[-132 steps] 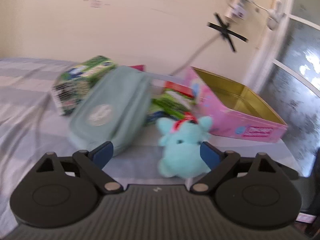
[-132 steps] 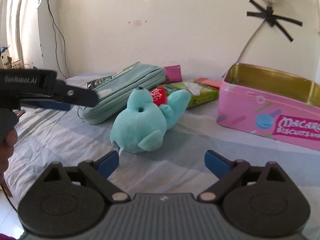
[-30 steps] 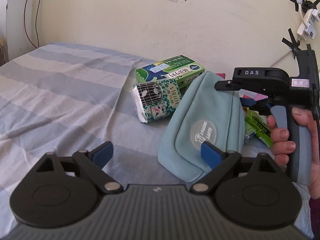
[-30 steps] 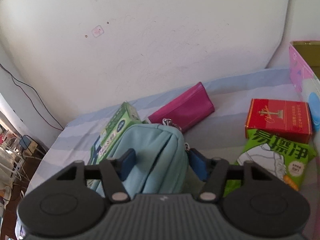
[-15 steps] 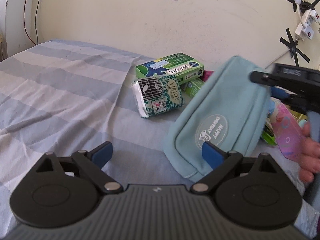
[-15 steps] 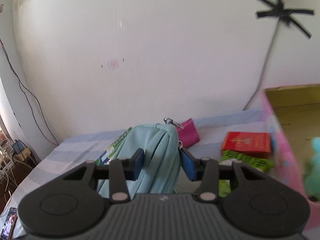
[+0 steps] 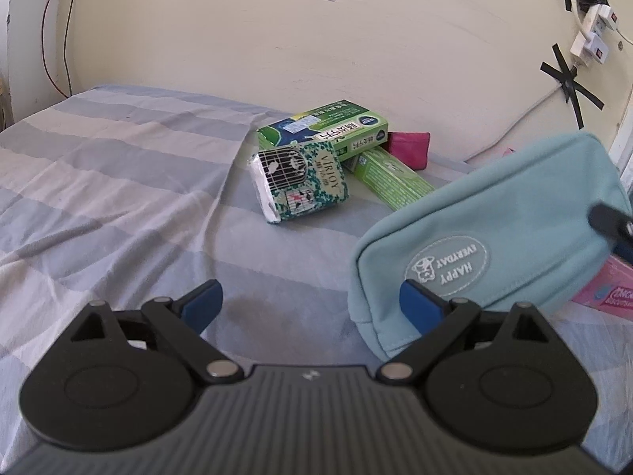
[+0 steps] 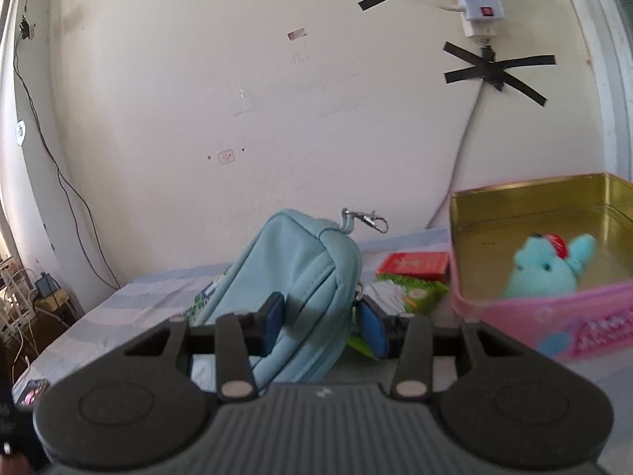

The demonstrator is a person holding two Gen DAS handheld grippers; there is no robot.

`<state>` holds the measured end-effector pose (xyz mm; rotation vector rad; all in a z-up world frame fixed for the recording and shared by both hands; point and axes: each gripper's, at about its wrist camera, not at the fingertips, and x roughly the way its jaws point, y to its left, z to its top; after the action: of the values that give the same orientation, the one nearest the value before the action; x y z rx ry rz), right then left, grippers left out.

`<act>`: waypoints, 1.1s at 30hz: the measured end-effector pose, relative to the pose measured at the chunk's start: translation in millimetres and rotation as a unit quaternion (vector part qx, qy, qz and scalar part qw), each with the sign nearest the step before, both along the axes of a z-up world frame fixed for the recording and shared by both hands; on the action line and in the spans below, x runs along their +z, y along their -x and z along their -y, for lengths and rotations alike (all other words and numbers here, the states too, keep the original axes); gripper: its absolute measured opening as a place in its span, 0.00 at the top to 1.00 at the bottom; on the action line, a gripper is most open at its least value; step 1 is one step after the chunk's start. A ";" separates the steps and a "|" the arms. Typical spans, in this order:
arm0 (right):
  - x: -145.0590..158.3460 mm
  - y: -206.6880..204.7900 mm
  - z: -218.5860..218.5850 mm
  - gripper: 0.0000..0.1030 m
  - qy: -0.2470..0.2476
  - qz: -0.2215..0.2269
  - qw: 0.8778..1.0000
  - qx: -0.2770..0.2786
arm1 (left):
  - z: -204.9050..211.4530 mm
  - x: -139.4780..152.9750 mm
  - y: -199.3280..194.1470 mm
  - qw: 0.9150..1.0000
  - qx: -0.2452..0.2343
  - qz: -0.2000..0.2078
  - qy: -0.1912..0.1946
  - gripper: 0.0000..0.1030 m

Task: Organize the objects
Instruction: 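Carry the light-blue pouch with the left gripper and lower it into the pink tin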

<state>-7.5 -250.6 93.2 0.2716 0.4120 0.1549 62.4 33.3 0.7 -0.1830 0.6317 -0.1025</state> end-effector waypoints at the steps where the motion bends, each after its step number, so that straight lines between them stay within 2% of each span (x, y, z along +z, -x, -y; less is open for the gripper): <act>1: -1.6 5.9 3.8 0.60 -0.004 -0.005 1.000 0.000 | 1.5 0.5 1.5 1.000 -0.001 0.001 -0.001 0.05; 5: -18.1 27.6 26.0 0.59 -0.046 -0.053 0.998 0.002 | 7.9 3.3 6.7 1.000 -0.016 0.005 -0.002 0.06; 9: -47.2 43.7 54.0 0.59 -0.114 -0.127 0.985 0.018 | 21.0 2.7 9.8 0.999 -0.054 0.000 0.003 0.06; 11: -58.6 52.0 65.4 0.56 -0.128 -0.149 0.981 0.009 | 29.4 2.1 11.8 0.998 -0.067 -0.001 -0.001 0.06; 15: -57.3 67.6 79.3 0.41 -0.076 -0.129 0.988 -0.043 | 40.5 3.5 10.7 0.997 -0.076 0.000 -0.017 0.06; 17: -54.2 68.3 82.9 0.40 -0.057 -0.118 0.990 -0.047 | 44.0 4.9 7.9 0.997 -0.079 -0.002 -0.019 0.06; 21: -53.0 56.3 73.3 0.30 -0.022 -0.115 0.993 -0.019 | 52.4 10.7 0.1 0.996 -0.092 -0.001 -0.018 0.06; 23: -56.5 47.7 64.1 0.24 0.019 -0.119 0.993 0.007 | 58.8 11.3 -6.7 0.994 -0.109 -0.012 -0.012 0.06; 25: -59.0 41.0 50.2 0.11 0.074 -0.113 0.991 0.020 | 68.4 8.6 -15.1 0.992 -0.118 -0.028 -0.016 0.08; 28: -60.8 39.4 39.5 0.10 0.114 -0.099 0.987 0.050 | 84.1 0.9 -22.0 0.989 -0.140 -0.038 -0.023 0.18; 30: -63.0 34.0 32.8 0.11 0.131 -0.095 0.985 0.053 | 87.4 -1.3 -20.6 0.987 -0.153 -0.037 -0.012 0.30; 31: -62.9 34.7 33.0 0.23 0.133 -0.091 0.985 0.058 | 89.7 -0.5 -18.9 0.988 -0.147 -0.034 -0.017 0.32; 32: -60.4 35.7 33.0 0.29 0.129 -0.086 0.986 0.062 | 90.8 0.5 -16.7 0.989 -0.146 -0.033 -0.018 0.33; 33: -58.7 35.3 34.2 0.32 0.125 -0.084 0.987 0.061 | 90.6 3.0 -13.0 0.989 -0.143 -0.031 -0.019 0.34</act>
<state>-42.7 -284.8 34.6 0.0117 0.6110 0.1989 75.3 -57.3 3.7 -0.0572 0.7196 -0.3615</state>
